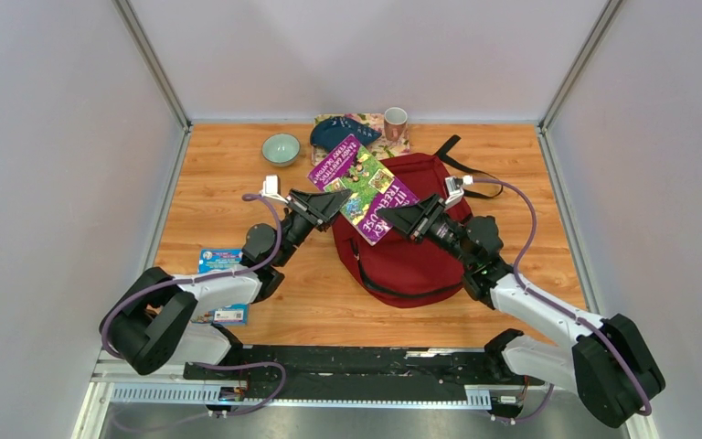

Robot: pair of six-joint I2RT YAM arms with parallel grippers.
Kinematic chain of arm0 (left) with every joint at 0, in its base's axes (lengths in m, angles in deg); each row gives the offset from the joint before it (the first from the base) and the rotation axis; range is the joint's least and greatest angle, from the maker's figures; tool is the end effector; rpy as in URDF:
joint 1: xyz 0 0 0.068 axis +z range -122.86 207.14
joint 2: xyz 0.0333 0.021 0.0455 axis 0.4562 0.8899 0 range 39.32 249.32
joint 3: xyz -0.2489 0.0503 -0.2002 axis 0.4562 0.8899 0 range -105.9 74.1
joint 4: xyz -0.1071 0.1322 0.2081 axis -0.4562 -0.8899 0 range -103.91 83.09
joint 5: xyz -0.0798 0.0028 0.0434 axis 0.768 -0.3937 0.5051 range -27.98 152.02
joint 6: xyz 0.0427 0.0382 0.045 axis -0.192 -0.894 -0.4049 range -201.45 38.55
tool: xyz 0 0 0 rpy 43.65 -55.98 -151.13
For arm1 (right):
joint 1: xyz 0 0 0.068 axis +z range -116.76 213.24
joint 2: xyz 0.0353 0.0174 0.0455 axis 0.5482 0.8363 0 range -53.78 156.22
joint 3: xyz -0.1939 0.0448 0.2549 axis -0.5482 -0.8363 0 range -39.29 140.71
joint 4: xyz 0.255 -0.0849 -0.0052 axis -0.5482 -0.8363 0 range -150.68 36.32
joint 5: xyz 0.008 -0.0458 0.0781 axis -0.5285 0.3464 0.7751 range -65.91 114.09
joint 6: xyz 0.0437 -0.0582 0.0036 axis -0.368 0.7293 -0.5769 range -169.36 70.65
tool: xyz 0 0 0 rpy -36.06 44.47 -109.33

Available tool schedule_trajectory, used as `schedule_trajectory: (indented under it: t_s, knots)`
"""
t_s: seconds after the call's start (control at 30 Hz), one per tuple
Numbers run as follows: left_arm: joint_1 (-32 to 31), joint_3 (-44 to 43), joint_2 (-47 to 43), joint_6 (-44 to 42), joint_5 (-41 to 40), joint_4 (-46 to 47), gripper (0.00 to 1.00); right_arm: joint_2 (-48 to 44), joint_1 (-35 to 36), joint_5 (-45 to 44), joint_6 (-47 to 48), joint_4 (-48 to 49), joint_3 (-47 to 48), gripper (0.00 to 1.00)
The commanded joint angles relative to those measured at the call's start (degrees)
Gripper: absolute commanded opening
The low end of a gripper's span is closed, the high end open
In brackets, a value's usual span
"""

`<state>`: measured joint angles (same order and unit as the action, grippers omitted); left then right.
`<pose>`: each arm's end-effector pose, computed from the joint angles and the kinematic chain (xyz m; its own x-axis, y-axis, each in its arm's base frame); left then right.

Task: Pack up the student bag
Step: Pick up the book from the center of the board.

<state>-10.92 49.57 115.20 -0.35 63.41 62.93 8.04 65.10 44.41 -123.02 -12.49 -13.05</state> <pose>0.2159 -0.1710 0.3027 -0.5881 -0.7939 -0.1544 0.3451 -0.0737 -0.9357 0.1940 0.1453 0.3064 -0.7333 0.6039 -0.3124 -0.3014 0.1232 0.9455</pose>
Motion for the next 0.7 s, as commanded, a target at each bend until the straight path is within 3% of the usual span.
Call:
schedule_trajectory:
  t_s: [0.0, 0.1, 0.13, 0.2, 0.23, 0.27, 0.33, 0.4, 0.47, 0.57, 0.67]
  knots:
    - [-0.70, -2.09, 0.67, 1.43, 4.93, 10.66, 0.03, -1.79, 0.31, -1.51, 1.07, 3.38, 1.71, 0.00]
    - [-0.61, -3.15, 1.73, 0.47, 8.36, 10.14, 0.33, -5.02, 0.31, -2.47, 3.26, 0.04, 1.97, 0.00]
    - [-0.61, -3.85, 1.73, -1.19, 9.41, 9.35, 0.47, -6.35, 0.31, -4.04, 5.53, -3.80, 2.32, 0.00]
    - [-0.52, -5.08, 1.30, -3.83, 13.98, 3.48, 0.54, -11.78, 0.22, -6.42, 8.61, -9.34, 3.02, 0.00]
    - [-0.43, -6.48, 0.51, -7.85, 15.38, 0.59, 0.66, -14.16, 0.22, -9.74, 10.46, -16.42, 3.55, 0.00]
    - [-0.52, -7.45, -0.02, -10.15, 17.92, -6.93, 0.71, -16.19, 0.22, -11.77, 13.87, -20.32, 4.69, 0.00]
    - [-0.52, -11.30, -1.25, -17.68, 19.87, -16.62, 0.74, -22.75, 0.22, -19.21, 17.14, -31.80, 6.10, 0.00]
    - [-0.52, -15.96, -1.08, -24.38, 23.91, -34.18, 0.74, -27.87, 0.14, -27.83, 18.82, -43.06, 9.17, 0.00]
    - [-0.96, -25.62, 0.76, -37.11, 25.59, -54.07, 0.75, -35.69, 0.14, -37.86, 20.48, -52.50, 9.71, 0.00]
    - [-3.41, -32.49, 2.69, -49.26, 23.24, -67.33, 0.75, -43.07, 0.22, -46.23, 24.35, -58.23, 10.93, 0.00]
    - [-6.40, -37.15, 5.85, -57.61, 19.81, -75.43, 0.76, -44.16, 0.14, -50.72, 26.73, -66.04, 15.32, 0.00]
